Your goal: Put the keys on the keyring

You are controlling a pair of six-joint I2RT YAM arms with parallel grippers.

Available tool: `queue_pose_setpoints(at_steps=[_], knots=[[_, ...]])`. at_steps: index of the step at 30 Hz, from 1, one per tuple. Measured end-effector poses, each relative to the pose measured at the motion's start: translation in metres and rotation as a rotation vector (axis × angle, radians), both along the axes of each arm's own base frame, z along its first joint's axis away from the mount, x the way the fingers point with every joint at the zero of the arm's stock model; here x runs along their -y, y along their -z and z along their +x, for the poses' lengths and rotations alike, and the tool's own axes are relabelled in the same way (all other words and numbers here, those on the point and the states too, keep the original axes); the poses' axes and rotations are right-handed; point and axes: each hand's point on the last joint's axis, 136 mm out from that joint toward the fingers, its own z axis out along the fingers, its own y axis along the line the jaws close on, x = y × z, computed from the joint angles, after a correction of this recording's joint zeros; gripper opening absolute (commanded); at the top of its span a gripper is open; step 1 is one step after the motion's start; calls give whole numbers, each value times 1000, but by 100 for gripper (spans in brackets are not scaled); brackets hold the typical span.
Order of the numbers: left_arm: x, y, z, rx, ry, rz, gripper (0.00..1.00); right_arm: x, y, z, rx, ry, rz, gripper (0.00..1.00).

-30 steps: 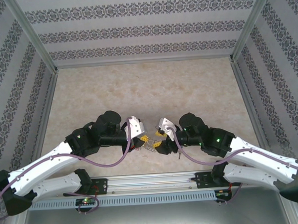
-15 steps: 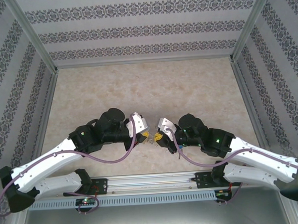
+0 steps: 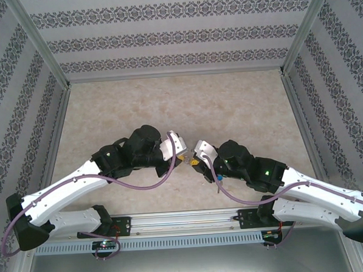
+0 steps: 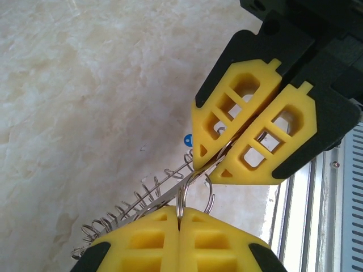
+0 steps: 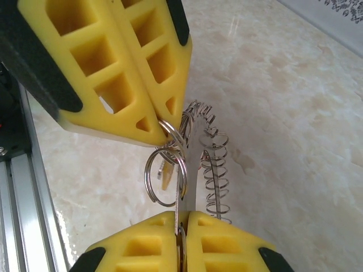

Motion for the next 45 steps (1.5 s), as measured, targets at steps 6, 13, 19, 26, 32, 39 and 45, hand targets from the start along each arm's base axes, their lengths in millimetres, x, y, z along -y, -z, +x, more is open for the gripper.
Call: queue_pose_setpoints(at_steps=[6,13,19,26,32,39,45], knots=[[1,1,1,-7,-8,9,0,0,0,0,13,9,-7,0],[9,-3,10,-40,-71,11,0,4,-1,7,54,83,-27,0],[12,-6,20,-67,-148,18,0,9,-2,16,101,157,-25,0],[14,-7,25,-96,-198,6,0,11,-3,20,122,199,-19,0],[15,-7,25,-114,-215,-2,0,11,-2,21,132,217,-20,0],[15,-6,26,-114,-239,-67,0,11,-2,23,141,227,-8,0],[14,-11,23,-89,-240,-153,0,8,-6,20,144,215,19,0]])
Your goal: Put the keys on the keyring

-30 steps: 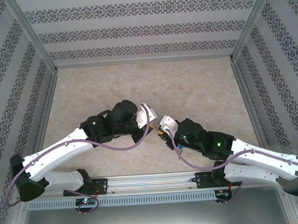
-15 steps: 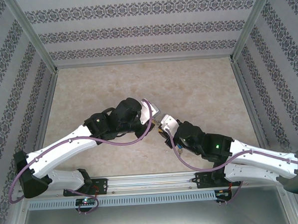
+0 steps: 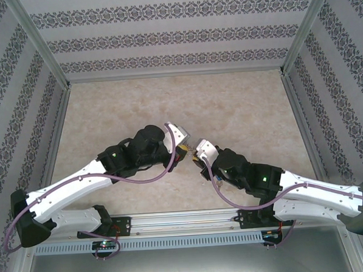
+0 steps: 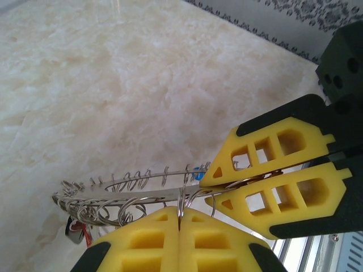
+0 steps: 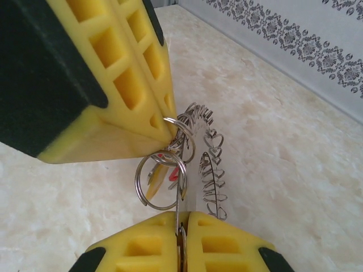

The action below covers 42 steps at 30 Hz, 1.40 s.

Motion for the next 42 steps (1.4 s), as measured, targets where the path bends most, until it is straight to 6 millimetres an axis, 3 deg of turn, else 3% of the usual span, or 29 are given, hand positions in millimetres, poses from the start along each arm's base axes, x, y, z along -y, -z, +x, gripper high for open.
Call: queue_pose_setpoints(at_steps=[20,28,37,42], knots=[[6,-2,4,22,-18,-102,0,4,-1,3,64,62,-37,0],[12,5,0,19,4,-179,0,7,8,-4,94,32,-44,0],[17,-27,-11,73,72,-318,0,-6,-12,-28,145,-109,48,20],[19,-35,-19,87,114,-357,0,-16,-21,-45,165,-199,88,28]])
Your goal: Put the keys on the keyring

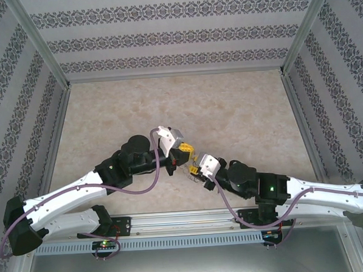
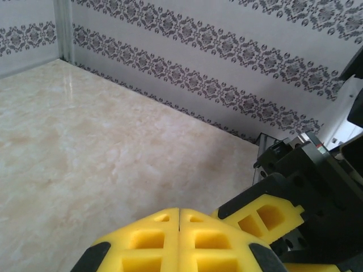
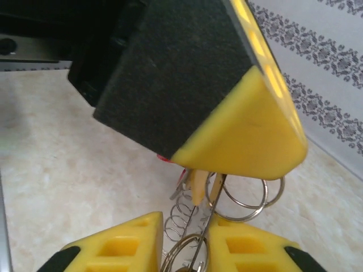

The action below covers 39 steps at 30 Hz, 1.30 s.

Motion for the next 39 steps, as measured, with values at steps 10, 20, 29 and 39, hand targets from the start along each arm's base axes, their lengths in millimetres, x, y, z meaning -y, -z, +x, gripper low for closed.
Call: queue_pose_setpoints(at_steps=[10,20,29,39], knots=[[0,-14,-8,47,39,-42,0,4,-31,-22,30,-110,135,41],[-3,6,-9,31,40,-4,0,25,-80,-40,79,-179,322,39],[-7,-4,-16,64,63,-23,0,43,-59,-9,31,-15,264,33],[-8,-10,-38,90,165,-83,0,42,-42,6,-88,-12,256,28]])
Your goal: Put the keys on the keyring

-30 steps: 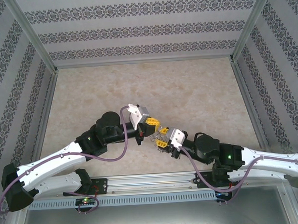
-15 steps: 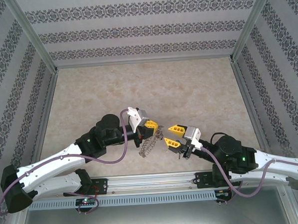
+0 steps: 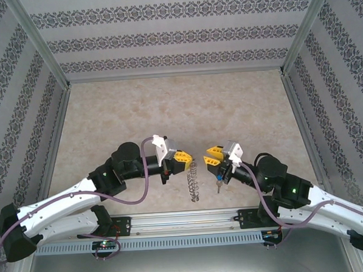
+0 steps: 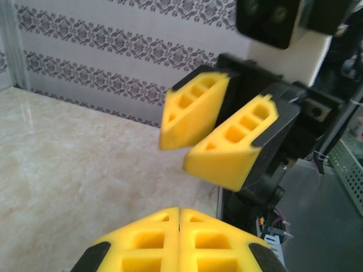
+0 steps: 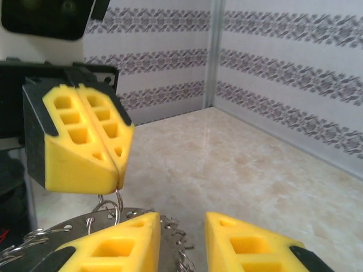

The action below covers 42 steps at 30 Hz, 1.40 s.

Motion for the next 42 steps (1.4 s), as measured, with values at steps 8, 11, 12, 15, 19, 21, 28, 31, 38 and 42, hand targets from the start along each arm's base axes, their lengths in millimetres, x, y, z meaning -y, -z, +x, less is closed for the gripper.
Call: queue_pose_setpoints(at_steps=[8,11,12,15,19,21,28,31,38,42], knots=[[0,-22,-11,43,60,-84,0,-24,20,-17,-59,-152,-56,28],[1,-25,-14,48,74,-95,0,-27,18,-23,-59,-190,-48,28],[1,-26,-14,48,78,-97,0,-28,16,-24,-56,-200,-42,28],[1,-27,-16,48,89,-103,0,-30,12,-27,-49,-221,-28,28],[3,-26,-16,40,95,-105,0,-31,6,-31,-36,-244,-5,27],[4,-26,-16,41,95,-107,0,-30,2,-33,-28,-253,8,27],[5,-23,-16,33,99,-103,0,-24,-12,-38,5,-262,56,26],[6,-21,-16,28,105,-99,0,-22,-16,-39,16,-262,71,26],[8,-20,-17,23,117,-97,0,-27,-11,-36,7,-261,57,25],[8,-20,-18,20,121,-97,0,-30,-5,-35,-6,-261,39,23]])
